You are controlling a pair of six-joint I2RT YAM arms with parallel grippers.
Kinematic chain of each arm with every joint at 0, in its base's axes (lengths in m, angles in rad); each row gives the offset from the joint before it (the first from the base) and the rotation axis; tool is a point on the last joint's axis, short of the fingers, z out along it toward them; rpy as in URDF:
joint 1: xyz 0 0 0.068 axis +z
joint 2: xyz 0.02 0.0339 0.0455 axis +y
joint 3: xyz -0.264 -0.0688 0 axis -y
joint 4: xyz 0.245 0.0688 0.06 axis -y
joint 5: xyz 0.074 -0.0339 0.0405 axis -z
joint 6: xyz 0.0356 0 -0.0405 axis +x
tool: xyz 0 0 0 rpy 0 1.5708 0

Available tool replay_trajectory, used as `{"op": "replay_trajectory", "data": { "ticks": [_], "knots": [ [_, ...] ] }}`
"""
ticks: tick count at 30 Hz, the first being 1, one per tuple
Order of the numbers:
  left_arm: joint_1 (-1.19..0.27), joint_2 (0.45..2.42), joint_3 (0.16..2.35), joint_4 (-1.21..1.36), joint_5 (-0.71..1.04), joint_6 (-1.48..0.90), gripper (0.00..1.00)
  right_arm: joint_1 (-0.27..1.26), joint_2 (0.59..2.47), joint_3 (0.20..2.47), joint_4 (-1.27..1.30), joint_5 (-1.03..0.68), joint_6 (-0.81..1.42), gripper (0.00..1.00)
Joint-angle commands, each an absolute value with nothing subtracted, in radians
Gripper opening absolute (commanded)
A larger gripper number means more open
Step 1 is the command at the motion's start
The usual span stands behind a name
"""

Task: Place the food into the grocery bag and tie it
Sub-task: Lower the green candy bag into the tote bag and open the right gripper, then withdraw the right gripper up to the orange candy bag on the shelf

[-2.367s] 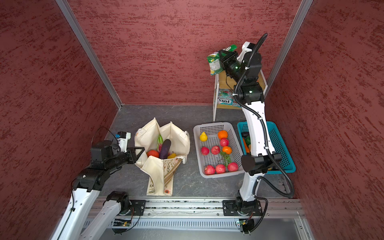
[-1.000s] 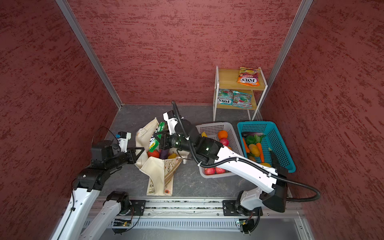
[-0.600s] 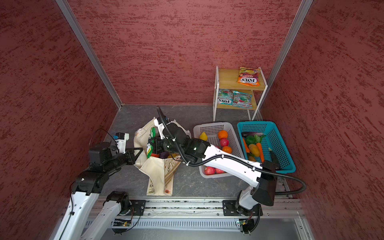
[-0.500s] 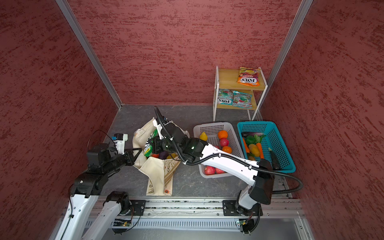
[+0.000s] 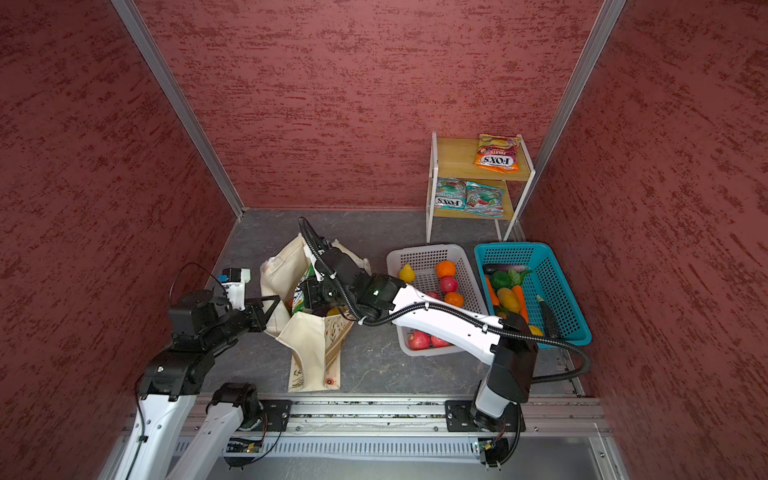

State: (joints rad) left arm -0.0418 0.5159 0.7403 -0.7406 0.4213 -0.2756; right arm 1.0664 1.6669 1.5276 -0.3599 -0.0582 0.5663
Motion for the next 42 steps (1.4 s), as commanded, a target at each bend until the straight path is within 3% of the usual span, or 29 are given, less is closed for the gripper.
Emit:
{"op": "replay_trajectory", "data": {
  "ticks": [1, 4, 9, 25, 34, 42],
  "knots": [
    [-0.034, 0.505, 0.742, -0.686, 0.419, -0.267, 0.00, 1.059, 1.688, 1.594, -0.380, -0.028, 0.539, 0.25],
    [-0.033, 0.509, 0.741, -0.685, 0.420, -0.267, 0.00, 1.059, 1.700, 1.626, -0.428, 0.001, 0.537, 0.43],
    [-0.031, 0.509, 0.742, -0.684, 0.423, -0.267, 0.00, 1.060, 1.686, 1.651, -0.480, 0.092, 0.522, 0.55],
    [-0.014, 0.521, 0.739, -0.681, 0.433, -0.268, 0.00, 1.059, 1.546, 1.636, -0.517, 0.237, 0.421, 0.62],
    [-0.012, 0.518, 0.738, -0.676, 0.442, -0.268, 0.00, 1.046, 1.387, 1.660, -0.549, 0.520, 0.243, 0.66],
    [-0.014, 0.512, 0.736, -0.675, 0.446, -0.268, 0.00, 0.942, 1.254, 1.675, -0.561, 0.703, 0.195, 0.67]
  ]
}}
